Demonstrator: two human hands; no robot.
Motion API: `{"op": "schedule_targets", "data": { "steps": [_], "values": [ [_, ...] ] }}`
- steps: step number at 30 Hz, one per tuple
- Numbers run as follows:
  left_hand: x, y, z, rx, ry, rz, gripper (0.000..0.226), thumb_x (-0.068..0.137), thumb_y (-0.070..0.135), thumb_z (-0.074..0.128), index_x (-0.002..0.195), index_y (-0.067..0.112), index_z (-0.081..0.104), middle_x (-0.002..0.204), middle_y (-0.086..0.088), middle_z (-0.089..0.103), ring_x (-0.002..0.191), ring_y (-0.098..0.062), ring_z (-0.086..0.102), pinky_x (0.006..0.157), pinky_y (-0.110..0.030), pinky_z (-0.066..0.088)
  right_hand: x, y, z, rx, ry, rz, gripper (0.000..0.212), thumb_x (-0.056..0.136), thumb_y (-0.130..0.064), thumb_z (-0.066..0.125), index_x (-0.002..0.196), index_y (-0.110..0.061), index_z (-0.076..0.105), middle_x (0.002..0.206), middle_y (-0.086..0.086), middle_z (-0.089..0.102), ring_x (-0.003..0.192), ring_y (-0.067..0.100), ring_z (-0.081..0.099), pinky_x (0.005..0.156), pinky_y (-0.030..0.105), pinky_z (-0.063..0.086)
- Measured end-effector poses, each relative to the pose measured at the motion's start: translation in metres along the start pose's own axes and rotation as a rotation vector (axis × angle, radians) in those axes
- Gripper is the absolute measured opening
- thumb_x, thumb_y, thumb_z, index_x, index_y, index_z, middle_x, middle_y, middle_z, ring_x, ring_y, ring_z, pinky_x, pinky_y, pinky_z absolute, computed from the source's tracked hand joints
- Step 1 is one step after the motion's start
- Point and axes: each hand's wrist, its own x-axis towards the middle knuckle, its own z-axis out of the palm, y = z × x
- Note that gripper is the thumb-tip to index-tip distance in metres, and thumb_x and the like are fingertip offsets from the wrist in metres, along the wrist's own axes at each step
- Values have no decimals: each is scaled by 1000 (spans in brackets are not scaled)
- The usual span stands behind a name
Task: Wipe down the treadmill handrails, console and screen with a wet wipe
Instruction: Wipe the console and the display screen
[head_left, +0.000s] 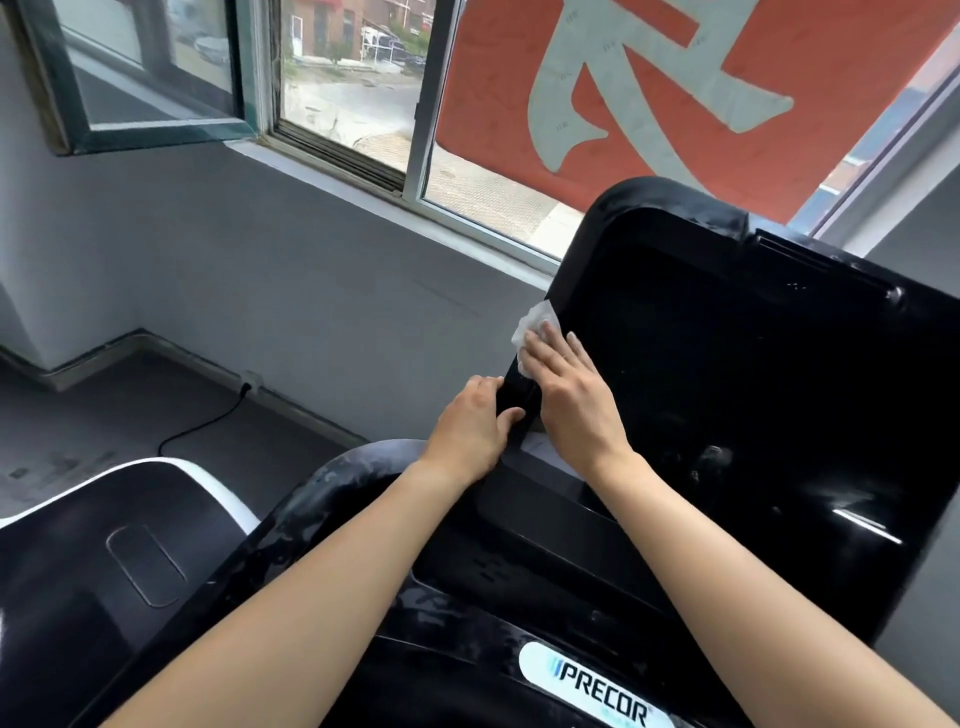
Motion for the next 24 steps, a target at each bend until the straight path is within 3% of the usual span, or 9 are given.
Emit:
{"op": "schedule_targets", "data": {
  "steps": [5,9,15,19,24],
  "values": [
    [7,-1,-7,24,-51,3,42,101,37,63,136,15,56,130,-4,58,117,-24,59,101,-41,49,-14,2,2,-148,-111,-235,48,94,-9,56,142,-5,58,155,10,49,154,27,28,127,48,19],
    [11,3,-13,48,-108,4,47,101,39,64,138,12,53,137,-6,55,122,-25,58,105,-41,47,17,24,-17,-245,-87,-189,52,95,-14,42,144,-8,57,155,8,50,153,27,31,127,49,17],
    [20,11,-23,134,-154,73,61,98,33,63,149,10,40,146,-7,44,131,-25,50,107,-43,46,53,40,-32,-279,-30,-43,54,94,-7,40,146,-5,54,157,11,47,154,26,28,128,48,16],
    [31,24,-26,86,-152,84,64,86,18,64,146,11,42,140,-7,45,127,-26,54,104,-43,49,39,34,-27,-341,-88,-132,58,93,-7,45,150,1,46,160,16,40,154,32,25,126,50,21],
    [46,37,-25,-31,-86,63,55,88,27,68,138,15,51,132,-5,50,118,-24,58,103,-42,49,51,48,-40,-413,-169,-241,57,95,-17,35,146,-3,53,154,15,49,150,31,36,125,49,25]
  ]
}}
